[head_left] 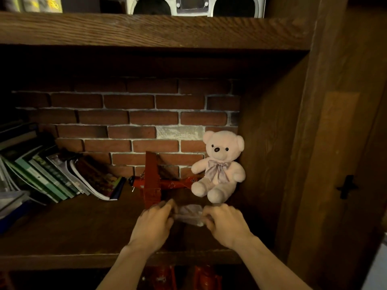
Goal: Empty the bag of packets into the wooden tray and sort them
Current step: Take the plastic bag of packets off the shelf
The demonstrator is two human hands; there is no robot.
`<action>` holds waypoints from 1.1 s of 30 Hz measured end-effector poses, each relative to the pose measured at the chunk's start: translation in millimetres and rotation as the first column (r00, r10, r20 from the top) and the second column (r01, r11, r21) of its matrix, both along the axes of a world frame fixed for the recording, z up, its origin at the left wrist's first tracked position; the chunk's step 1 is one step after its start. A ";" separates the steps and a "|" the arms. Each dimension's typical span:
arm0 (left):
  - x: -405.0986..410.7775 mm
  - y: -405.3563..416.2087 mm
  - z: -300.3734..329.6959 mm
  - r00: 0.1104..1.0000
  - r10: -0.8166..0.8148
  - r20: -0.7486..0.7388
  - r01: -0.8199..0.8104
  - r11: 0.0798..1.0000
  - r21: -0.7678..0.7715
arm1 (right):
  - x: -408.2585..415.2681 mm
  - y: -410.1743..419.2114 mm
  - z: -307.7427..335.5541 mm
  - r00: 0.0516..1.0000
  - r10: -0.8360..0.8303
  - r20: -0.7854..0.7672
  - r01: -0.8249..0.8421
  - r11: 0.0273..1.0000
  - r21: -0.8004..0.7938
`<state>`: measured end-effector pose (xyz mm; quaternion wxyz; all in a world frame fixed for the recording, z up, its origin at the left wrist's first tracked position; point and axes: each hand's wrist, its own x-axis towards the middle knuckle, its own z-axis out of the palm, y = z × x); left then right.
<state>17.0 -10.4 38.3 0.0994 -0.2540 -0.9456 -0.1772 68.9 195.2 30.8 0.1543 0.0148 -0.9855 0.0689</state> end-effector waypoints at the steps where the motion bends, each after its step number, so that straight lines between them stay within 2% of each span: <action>1: 1.1 -0.9 6.9 0.999 -0.009 -0.032 0.010 0.999 0.031 | 1.2 -0.9 8.1 0.999 0.008 -0.032 -0.009 1.000 -0.008; 7: 3.5 -11.2 47.5 0.980 -0.020 -0.198 0.044 0.992 0.118 | 10.0 -6.5 58.2 0.992 0.039 -0.120 -0.038 0.999 0.011; 11: 10.4 -22.8 73.6 0.955 -0.027 -0.294 0.072 0.987 0.144 | 18.4 -10.1 85.4 0.988 0.037 -0.151 -0.043 0.998 -0.035; 22: 35.7 -53.4 93.3 0.957 -0.037 -0.288 0.096 0.976 0.193 | 51.7 -33.9 112.5 0.984 0.024 -0.175 -0.041 0.995 -0.092; 25: 40.6 -58.6 85.7 0.963 -0.079 -0.258 0.135 0.968 0.209 | 62.9 -42.5 109.4 0.989 -0.002 -0.149 -0.010 0.997 -0.077; 33: 73.5 -67.8 55.3 0.982 -0.081 -0.171 0.113 0.975 0.189 | 104.0 -56.9 85.4 0.996 -0.070 -0.060 0.067 0.996 -0.054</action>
